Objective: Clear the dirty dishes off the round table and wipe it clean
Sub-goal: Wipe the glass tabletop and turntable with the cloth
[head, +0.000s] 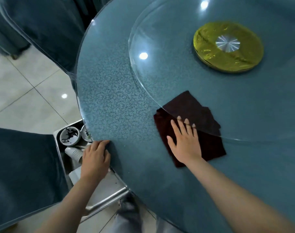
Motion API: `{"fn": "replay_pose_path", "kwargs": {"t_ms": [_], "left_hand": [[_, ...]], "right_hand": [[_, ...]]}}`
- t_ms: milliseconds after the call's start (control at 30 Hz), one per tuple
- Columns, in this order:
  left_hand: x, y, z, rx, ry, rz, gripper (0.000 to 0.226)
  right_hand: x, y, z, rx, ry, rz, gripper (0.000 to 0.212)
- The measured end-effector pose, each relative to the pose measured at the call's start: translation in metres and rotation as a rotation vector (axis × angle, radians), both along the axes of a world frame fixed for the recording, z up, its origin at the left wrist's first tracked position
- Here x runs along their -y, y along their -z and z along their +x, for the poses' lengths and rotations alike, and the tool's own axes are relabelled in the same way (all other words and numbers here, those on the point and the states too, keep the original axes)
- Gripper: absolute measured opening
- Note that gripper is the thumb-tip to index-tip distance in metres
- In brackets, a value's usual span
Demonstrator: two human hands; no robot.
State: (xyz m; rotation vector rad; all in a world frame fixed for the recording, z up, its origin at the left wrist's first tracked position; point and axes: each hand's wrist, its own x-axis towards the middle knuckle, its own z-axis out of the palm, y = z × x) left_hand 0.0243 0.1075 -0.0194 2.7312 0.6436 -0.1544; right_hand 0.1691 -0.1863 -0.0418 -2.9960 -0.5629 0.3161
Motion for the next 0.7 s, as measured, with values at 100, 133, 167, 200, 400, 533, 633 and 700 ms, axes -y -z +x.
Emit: {"fn": "replay_pose_path", "kwargs": {"t_ms": [100,133,167,200,400,533,633,700], "left_hand": [[-0.021,0.002,0.004,0.016,0.120,-0.038,0.052],[-0.027,0.004,0.005,0.010,0.152,-0.051,0.050],[-0.034,0.005,0.006,-0.004,0.177,-0.065,0.050],[-0.040,0.006,0.007,-0.016,0.200,-0.075,0.052],[-0.062,0.013,0.002,-0.014,0.321,-0.090,0.063],[-0.076,0.017,0.002,0.039,0.349,-0.161,0.060],[-0.082,0.009,0.001,0.135,0.275,-0.359,0.051],[-0.085,-0.004,-0.002,0.229,0.116,-0.507,0.051]], "right_hand": [[0.041,-0.003,-0.066,-0.020,0.077,-0.044,0.067],[0.058,-0.004,-0.093,-0.032,0.100,-0.044,0.067],[0.073,-0.005,-0.125,-0.039,0.120,-0.039,0.067],[0.086,-0.006,-0.155,-0.041,0.129,-0.045,0.067],[0.078,-0.007,-0.220,-0.078,0.113,-0.084,0.066],[-0.006,-0.005,-0.181,-0.058,-0.074,-0.037,0.063],[-0.106,-0.003,-0.153,-0.038,-0.087,0.043,0.066],[-0.167,-0.003,-0.136,-0.035,-0.110,0.080,0.067]]}}
